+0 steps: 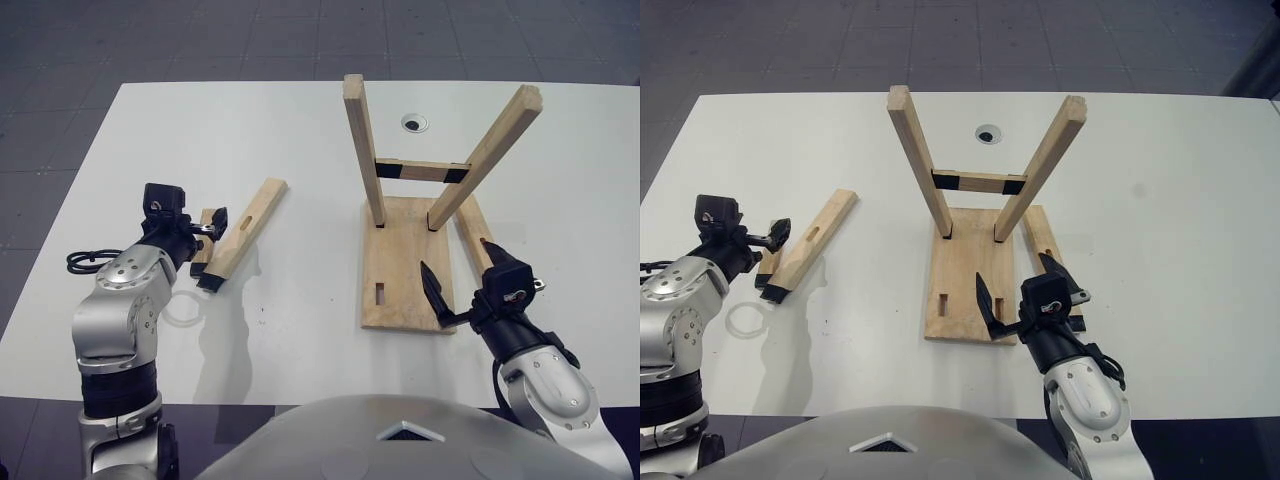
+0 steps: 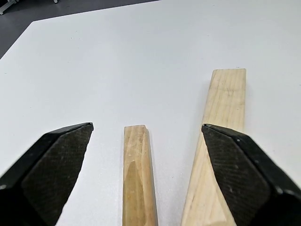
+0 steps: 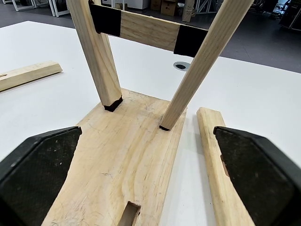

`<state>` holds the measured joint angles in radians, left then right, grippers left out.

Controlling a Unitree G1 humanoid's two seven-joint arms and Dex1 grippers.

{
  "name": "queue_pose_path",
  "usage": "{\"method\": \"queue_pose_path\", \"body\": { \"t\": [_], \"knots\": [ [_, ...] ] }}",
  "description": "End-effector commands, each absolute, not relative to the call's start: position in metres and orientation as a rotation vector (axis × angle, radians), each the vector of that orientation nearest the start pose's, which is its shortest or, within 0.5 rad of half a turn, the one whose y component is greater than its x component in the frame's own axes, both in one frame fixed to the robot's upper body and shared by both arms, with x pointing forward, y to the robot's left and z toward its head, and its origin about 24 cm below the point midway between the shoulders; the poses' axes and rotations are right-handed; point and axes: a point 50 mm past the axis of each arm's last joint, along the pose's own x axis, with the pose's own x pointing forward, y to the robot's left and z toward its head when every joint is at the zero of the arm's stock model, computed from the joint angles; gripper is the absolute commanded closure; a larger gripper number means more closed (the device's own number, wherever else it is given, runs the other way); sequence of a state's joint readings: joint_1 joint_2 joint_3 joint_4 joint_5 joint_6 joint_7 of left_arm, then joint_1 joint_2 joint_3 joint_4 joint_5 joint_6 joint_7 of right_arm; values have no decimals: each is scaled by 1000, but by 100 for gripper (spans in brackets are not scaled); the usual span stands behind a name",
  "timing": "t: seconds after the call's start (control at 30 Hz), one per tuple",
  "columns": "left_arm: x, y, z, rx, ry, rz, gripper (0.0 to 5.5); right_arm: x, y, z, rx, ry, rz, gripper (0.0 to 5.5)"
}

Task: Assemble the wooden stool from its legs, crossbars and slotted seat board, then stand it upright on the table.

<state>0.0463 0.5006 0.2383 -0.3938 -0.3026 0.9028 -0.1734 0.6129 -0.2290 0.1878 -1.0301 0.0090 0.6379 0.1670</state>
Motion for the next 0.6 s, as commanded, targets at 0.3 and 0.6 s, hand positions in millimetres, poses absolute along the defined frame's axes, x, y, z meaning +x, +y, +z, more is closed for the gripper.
{"method": "queue_pose_path", "body": {
  "t": [0.3, 0.6],
  "knots": [
    [220, 257, 62, 195, 646, -14, 119, 126, -134, 114, -65, 153, 287, 30],
    [212, 263, 37, 208, 786, -1, 119, 129, -133, 123, -33, 65, 264, 30]
  ]
}}
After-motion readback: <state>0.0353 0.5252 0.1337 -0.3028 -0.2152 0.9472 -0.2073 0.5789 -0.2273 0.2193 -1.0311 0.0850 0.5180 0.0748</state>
